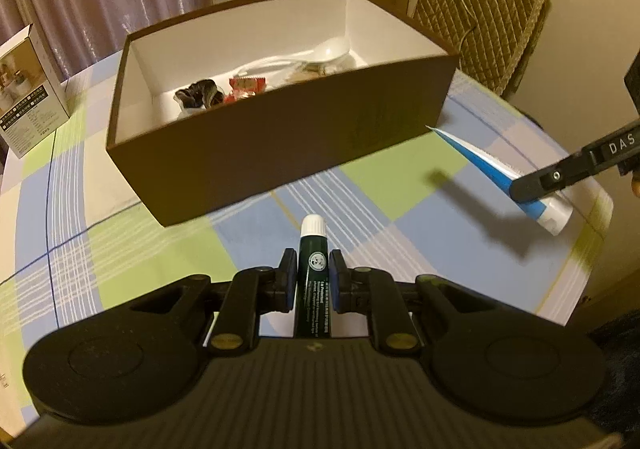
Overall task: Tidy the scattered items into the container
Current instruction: 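Carry the green tube and white squeeze tube over the box with both tools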
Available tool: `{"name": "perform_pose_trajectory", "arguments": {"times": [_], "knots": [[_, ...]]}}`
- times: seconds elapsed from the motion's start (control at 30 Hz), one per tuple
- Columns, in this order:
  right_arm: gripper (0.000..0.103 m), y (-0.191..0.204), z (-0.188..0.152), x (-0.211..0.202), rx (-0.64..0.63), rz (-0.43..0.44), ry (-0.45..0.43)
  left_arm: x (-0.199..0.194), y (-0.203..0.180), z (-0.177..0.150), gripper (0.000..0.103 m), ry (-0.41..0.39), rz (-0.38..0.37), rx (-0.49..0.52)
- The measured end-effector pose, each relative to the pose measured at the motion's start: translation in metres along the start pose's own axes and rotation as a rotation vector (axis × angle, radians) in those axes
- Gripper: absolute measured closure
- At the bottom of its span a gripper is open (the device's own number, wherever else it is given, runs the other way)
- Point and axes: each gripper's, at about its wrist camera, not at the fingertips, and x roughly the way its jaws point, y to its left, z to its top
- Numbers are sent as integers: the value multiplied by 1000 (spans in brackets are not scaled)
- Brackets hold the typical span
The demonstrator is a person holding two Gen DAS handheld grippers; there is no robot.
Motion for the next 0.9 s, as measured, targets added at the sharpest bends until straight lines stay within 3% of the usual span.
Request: {"name": "perform_pose_trajectory", "arguments": {"times": [0.27, 0.57, 0.9], "knots": [[71, 17, 12, 10, 39, 93, 14, -14, 21, 19, 90, -60, -28, -21], [71, 34, 38, 4, 87, 206, -35, -24, 35, 38, 90, -118, -56, -28], [70, 46, 88, -11, 54, 159, -158, -30, 50, 74, 90, -193, -51, 1]]}}
